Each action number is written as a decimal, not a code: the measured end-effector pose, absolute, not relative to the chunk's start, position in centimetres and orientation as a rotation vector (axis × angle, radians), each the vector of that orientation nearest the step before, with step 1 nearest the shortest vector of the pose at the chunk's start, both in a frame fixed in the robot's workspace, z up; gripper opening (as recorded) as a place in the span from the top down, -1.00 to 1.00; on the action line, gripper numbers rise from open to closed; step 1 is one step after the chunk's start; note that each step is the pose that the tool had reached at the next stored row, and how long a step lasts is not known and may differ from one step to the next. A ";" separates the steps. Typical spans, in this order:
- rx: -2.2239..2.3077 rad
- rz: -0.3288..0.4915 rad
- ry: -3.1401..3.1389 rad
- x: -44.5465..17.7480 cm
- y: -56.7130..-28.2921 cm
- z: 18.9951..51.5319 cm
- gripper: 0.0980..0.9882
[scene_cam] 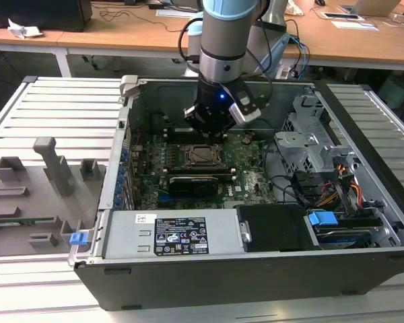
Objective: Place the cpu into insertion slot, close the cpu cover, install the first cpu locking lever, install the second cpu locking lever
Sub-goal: 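Install the second cpu locking lever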
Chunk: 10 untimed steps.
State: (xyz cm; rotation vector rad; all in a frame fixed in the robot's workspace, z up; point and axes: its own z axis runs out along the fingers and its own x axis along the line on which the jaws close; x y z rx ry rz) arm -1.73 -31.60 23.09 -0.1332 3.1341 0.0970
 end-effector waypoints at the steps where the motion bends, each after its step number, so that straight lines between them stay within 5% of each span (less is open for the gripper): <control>1: -0.133 0.099 3.134 -1.7 -31.9 23.1 0.98; 10: -0.133 0.119 3.133 -1.7 -33.9 23.5 0.98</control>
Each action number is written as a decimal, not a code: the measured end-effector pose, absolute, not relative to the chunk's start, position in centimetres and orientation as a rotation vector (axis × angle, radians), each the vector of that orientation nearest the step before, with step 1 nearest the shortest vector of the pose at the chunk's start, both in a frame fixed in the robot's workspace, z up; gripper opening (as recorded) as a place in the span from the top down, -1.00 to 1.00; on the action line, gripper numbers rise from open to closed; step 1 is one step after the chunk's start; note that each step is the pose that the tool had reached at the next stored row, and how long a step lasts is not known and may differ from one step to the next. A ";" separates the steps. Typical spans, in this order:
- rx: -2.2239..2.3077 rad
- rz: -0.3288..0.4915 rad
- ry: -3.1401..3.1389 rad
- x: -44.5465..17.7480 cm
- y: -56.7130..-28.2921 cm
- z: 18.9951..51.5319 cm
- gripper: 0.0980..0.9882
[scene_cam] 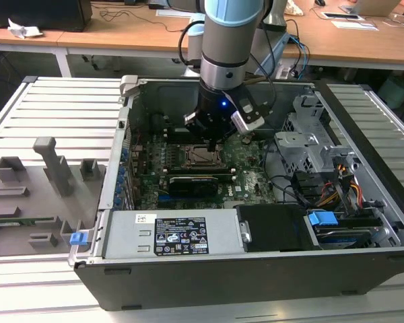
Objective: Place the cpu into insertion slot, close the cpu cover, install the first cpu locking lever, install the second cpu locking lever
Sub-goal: 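Install the second cpu locking lever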
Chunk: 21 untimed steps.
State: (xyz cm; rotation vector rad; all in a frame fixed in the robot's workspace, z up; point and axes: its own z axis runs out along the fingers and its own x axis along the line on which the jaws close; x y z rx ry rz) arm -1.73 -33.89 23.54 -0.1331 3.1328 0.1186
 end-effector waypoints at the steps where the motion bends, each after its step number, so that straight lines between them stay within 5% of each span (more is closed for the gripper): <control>1: -0.133 0.119 3.133 -1.7 -33.9 23.6 0.98; 21: -0.133 0.197 3.127 -4.8 -37.9 23.0 0.98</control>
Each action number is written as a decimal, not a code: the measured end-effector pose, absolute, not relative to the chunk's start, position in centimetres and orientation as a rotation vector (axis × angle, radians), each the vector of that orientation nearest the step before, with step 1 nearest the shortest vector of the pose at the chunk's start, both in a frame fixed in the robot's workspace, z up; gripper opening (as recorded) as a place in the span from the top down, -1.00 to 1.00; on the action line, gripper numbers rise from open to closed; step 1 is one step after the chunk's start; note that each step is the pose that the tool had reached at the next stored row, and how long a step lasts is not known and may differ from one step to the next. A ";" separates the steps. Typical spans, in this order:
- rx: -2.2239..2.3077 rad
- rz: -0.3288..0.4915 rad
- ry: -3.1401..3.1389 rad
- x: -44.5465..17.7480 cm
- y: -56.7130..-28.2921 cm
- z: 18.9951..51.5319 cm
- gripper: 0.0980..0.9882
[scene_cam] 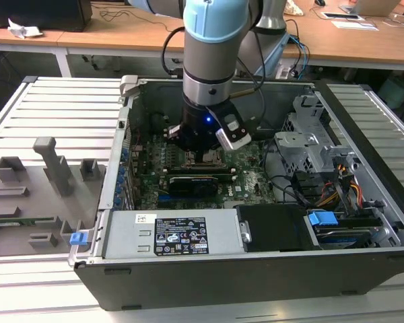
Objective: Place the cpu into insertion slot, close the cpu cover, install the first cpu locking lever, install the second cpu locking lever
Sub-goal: 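Install the second cpu locking lever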
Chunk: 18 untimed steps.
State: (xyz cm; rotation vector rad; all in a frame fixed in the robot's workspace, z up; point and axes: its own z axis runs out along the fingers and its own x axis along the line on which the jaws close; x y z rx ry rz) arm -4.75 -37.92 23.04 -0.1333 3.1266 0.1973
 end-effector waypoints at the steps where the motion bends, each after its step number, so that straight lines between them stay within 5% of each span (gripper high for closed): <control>1: -0.133 0.200 3.126 -4.8 -37.9 22.9 0.98; 18: -0.133 0.258 3.120 -5.8 -38.5 21.8 0.98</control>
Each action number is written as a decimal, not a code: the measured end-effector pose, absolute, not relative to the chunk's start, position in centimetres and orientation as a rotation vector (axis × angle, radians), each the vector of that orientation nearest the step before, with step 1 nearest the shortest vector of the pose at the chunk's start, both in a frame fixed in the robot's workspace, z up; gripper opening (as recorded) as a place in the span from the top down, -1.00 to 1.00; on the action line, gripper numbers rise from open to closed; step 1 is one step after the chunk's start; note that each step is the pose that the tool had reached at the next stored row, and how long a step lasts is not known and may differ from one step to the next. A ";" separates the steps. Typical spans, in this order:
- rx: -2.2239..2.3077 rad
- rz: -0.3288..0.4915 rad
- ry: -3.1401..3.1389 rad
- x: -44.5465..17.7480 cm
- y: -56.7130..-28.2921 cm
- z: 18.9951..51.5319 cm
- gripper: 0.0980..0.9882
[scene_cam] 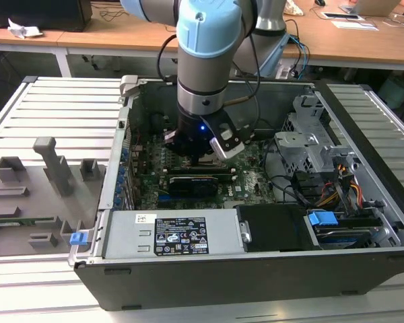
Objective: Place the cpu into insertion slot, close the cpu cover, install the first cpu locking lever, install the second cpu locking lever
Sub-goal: 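Install the second cpu locking lever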
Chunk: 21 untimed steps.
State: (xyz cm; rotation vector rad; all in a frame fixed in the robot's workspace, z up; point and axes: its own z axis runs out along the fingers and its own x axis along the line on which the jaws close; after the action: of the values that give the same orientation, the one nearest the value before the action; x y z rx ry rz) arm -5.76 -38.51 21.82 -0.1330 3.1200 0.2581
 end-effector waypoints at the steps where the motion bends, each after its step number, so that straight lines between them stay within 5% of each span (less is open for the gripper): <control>1: -0.133 0.270 3.118 -6.0 -38.7 21.8 0.98; 21: -0.145 0.451 3.092 -7.4 -39.7 19.7 0.98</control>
State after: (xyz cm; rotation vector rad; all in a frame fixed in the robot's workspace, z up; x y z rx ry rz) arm -7.39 -39.72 19.68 -0.1447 3.0919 0.4508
